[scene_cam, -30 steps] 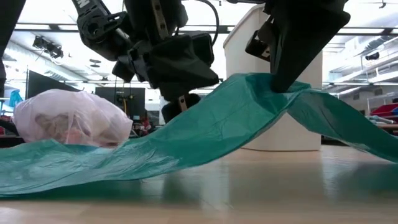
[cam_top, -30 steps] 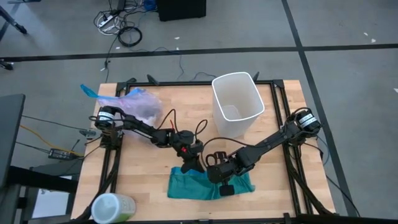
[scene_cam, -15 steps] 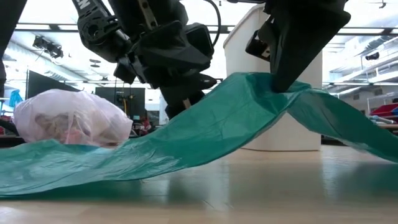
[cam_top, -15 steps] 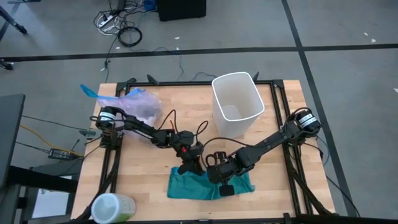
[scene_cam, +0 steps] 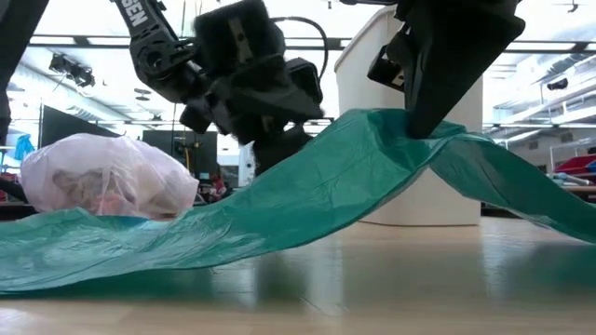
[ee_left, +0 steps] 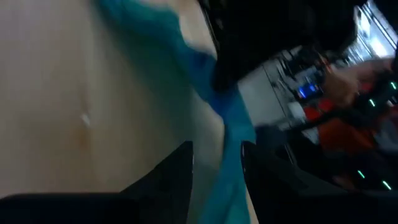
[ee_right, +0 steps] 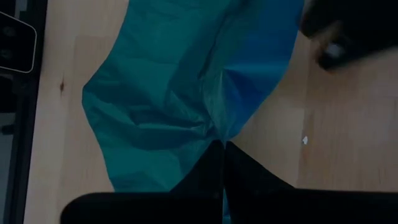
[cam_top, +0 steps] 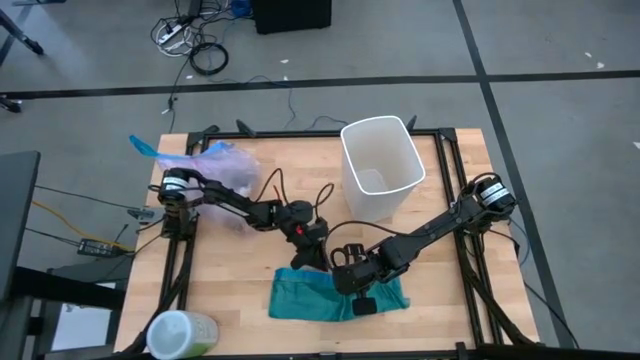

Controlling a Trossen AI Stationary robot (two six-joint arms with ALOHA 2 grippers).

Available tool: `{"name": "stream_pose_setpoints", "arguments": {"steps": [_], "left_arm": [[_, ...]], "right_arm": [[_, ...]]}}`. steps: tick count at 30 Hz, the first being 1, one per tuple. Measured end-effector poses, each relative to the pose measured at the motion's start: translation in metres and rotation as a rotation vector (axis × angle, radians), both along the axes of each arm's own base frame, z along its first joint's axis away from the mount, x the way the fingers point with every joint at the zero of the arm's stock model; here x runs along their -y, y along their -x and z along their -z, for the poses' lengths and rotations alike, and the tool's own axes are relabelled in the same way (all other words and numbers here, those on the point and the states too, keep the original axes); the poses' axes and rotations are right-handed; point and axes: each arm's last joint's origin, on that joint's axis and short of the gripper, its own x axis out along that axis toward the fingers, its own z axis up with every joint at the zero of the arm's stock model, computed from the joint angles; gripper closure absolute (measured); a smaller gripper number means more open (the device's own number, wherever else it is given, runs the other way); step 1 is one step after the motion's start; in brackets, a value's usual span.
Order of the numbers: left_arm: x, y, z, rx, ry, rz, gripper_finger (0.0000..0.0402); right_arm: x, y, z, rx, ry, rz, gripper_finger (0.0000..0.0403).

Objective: Place trash/remove bag and relplace
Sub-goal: Put the blue trash bag into the white trash bin

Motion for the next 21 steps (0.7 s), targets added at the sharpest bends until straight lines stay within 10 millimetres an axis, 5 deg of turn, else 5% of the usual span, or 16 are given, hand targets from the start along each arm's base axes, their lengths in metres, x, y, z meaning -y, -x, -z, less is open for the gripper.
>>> {"name": "stream_pose_setpoints", "arguments": {"steps": [13,21], "left_arm": [[0.016,0.001,0.005,0.001,0.019,0.081,0.0256],[0.035,-0.018,0.021,-0.021,0.067,0.113,0.0266]], "right_arm": [[0.001,0.0,0.0,0.001,0.005,0.002,0.0403],[0.002,-0.001,0.0,0.012,0.013,0.02,0.0403]]}}
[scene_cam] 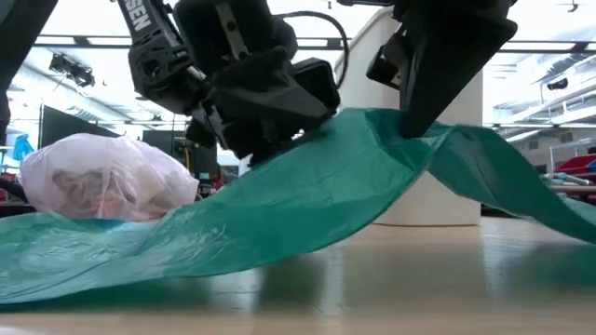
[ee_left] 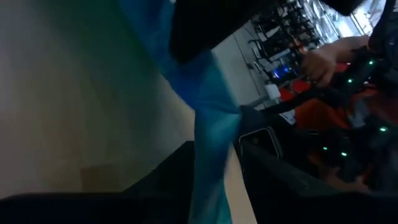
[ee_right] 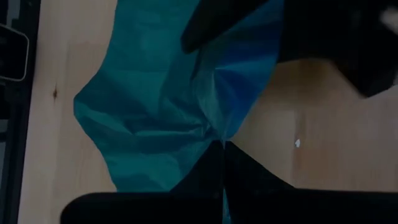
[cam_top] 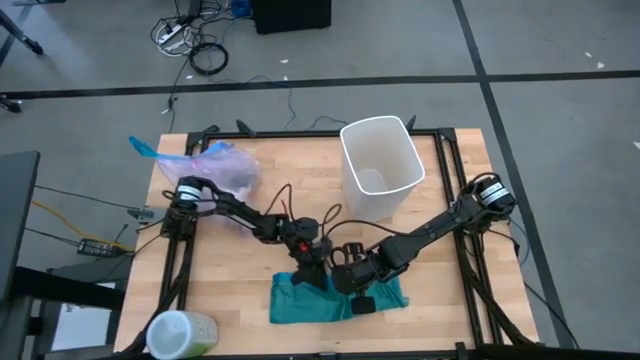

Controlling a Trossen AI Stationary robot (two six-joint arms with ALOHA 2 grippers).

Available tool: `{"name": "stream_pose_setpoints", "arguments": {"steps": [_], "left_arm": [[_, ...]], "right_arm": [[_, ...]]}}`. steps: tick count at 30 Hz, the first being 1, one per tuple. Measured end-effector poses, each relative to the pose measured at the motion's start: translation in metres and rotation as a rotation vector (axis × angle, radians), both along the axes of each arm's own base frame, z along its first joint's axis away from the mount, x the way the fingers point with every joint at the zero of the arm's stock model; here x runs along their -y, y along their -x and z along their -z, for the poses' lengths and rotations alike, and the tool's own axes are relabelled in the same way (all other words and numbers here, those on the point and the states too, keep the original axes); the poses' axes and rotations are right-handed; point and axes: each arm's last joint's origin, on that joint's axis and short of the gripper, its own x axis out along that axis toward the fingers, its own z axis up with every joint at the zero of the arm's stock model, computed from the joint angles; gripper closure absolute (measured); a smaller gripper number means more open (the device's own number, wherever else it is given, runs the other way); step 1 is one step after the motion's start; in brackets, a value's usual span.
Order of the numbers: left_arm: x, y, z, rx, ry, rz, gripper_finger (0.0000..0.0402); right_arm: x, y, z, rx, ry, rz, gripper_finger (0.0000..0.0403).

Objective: Place trash/remove bag and relplace
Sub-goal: Put the blue trash bag into the white trash bin

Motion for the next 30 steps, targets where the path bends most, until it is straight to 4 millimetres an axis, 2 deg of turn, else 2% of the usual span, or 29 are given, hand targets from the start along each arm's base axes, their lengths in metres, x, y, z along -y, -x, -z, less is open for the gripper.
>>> {"name": "stream_pose_setpoints", "arguments": {"steps": [3,10,17,25,30], "left_arm": [[-0.001,-0.004,0.001,-0.024,0.032,0.014,0.0293],[-0.013,-0.007,-0.006,0.007,0.097,0.036,0.0392],[-0.015,-0.011,-0.017,0.071,0.154,0.025,0.0389],[-0.015,-0.009,-0.018,0.036,0.203,0.102,0.0392],[-0.017,-0.008,-0.019,-0.001,0.232,0.133,0.0397]], "right_arm": [[0.0,0.0,0.0,-0.001,-0.005,0.013,0.0403],[-0.002,0.001,0.0,-0.01,-0.022,0.039,0.0403],[-0.004,0.003,0.001,-0.02,-0.016,0.033,0.0403],[-0.005,0.007,0.003,-0.048,-0.006,0.034,0.0403],[-0.012,0.02,0.018,-0.107,-0.018,0.076,0.0403]]}}
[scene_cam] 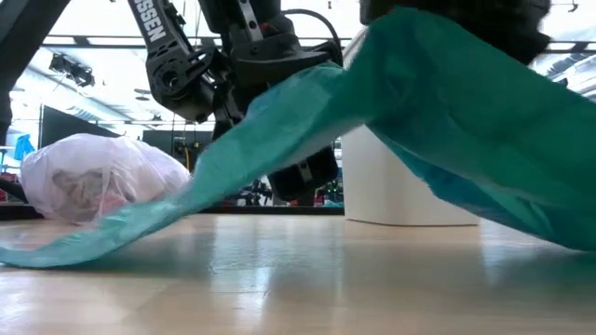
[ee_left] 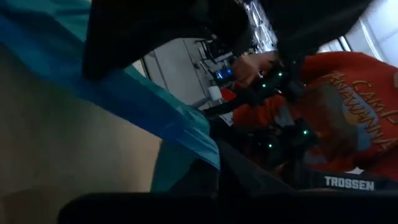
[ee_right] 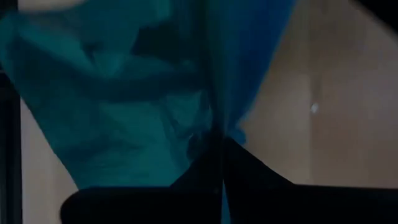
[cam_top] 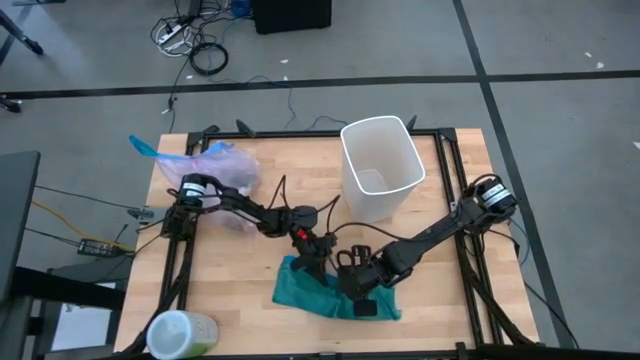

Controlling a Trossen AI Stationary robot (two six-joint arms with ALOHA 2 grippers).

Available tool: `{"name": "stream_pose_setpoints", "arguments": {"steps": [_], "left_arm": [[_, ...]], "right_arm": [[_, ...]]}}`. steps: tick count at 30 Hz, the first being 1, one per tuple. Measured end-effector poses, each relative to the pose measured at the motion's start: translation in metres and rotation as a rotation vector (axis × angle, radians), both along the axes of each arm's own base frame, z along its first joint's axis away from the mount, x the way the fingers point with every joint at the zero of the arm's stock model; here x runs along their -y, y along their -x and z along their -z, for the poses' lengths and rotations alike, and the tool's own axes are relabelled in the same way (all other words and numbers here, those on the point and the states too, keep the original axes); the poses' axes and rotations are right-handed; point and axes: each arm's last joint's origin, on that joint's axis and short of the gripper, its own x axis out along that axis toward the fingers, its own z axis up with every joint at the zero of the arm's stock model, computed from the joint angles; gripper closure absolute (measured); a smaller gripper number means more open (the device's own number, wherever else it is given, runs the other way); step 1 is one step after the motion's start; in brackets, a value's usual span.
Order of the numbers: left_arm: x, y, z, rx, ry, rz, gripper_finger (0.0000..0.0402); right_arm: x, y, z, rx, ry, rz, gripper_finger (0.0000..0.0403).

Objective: Place trash/remove bag and relplace
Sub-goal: Put the blue trash bag into the white trash bin

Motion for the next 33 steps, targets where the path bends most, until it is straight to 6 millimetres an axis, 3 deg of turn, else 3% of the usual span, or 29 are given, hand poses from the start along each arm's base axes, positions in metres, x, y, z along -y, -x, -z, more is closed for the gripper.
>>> {"name": "stream_pose_setpoints", "arguments": {"steps": [4,11,18,28,33], "left_arm": [[-0.002,-0.001,0.0,-0.007,0.0,-0.018,0.0393],[-0.009,-0.002,0.001,0.011,-0.019,-0.075,0.0391],[-0.011,-0.003,0.0,0.057,-0.043,-0.075,0.0378],[-0.011,-0.002,0.001,0.023,-0.033,-0.075,0.0299],[-0.012,-0.003,0.003,0.003,-0.049,-0.129,0.0318]], "right_arm": [[-0.01,0.013,0.012,-0.037,-0.016,0.033,0.0403],[-0.024,0.024,0.014,-0.034,-0.006,0.054,0.0403],[-0.025,0.025,0.014,-0.039,-0.015,0.072,0.0403],[-0.023,0.027,0.017,-0.063,0.002,0.067,0.0403],[-0.023,0.027,0.016,-0.059,0.004,0.068,0.0403]]}}
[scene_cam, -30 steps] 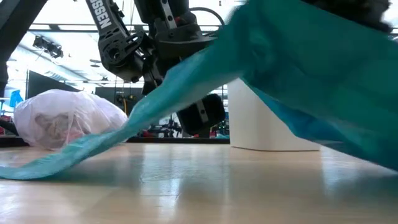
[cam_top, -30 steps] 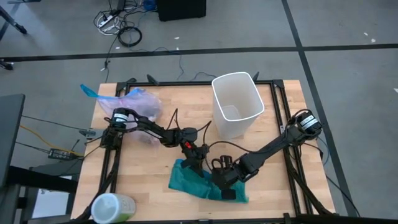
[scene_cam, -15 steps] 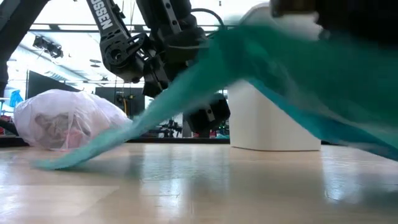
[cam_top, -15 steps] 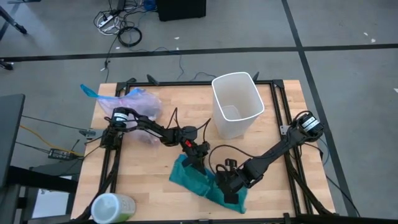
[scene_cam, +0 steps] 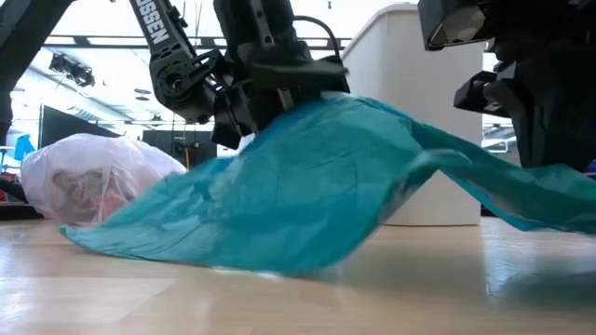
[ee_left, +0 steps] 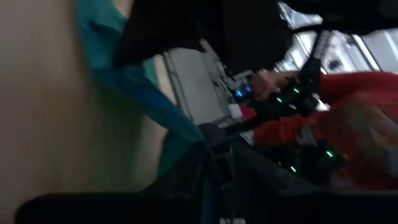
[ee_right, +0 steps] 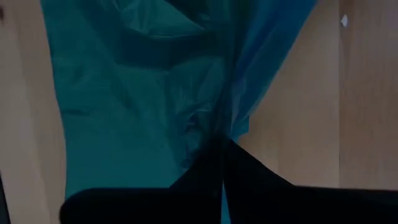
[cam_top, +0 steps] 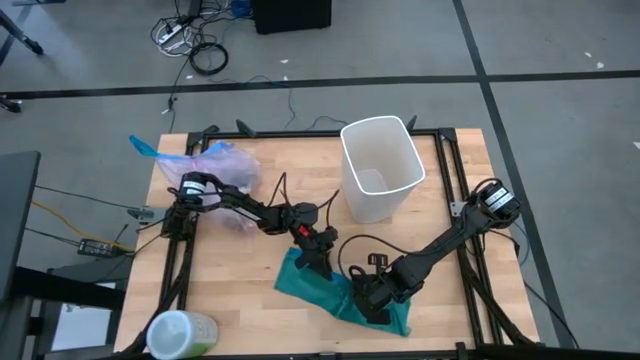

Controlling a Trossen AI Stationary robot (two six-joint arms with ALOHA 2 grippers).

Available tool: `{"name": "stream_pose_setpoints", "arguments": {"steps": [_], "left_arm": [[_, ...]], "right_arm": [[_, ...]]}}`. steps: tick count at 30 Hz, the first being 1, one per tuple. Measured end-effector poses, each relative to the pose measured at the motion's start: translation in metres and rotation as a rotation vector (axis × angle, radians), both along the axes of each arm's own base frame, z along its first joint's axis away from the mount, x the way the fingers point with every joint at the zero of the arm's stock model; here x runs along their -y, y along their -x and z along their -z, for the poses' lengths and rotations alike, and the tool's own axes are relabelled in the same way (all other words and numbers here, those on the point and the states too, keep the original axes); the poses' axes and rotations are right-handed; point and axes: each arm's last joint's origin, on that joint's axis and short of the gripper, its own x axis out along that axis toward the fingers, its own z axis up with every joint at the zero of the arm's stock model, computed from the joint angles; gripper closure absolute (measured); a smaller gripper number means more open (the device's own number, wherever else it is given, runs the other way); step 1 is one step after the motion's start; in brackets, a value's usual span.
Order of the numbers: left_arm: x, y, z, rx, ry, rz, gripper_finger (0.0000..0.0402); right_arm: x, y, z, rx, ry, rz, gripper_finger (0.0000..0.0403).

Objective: Place trash/remove bag and relplace
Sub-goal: Put the blue trash bag into the white trash bin

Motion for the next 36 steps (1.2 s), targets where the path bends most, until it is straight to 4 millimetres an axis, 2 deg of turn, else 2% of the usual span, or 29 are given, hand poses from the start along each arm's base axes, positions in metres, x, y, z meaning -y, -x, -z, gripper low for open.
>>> {"name": "stream_pose_setpoints", "arguments": {"steps": [4,6,12,20,26,36], "left_arm": [[-0.002,-0.001,0.001,0.006,-0.026,-0.042,0.038],[-0.002,-0.001,0.002,0.005,-0.027,-0.044,0.0393],[-0.006,-0.001,0.004,-0.042,-0.023,-0.07,0.0397],[-0.026,0.0,0.015,-0.172,-0.052,-0.202,0.04],[-0.035,0.0,0.018,-0.184,-0.077,-0.246,0.04],[-0.041,0.001,0.019,-0.185,-0.092,-0.265,0.04]], "right_arm": [[0.0,0.0,0.0,0.0,0.002,0.001,0.0403],[0.0,0.0,0.0,0.001,0.001,0.001,0.0403],[-0.001,0.002,0.0,-0.01,-0.006,0.025,0.0403],[-0.017,0.023,0.002,-0.02,0.067,0.119,0.0403],[-0.029,0.039,0.003,-0.013,0.099,0.183,0.0403],[-0.048,0.056,0.003,-0.015,0.045,0.198,0.0399]]}}
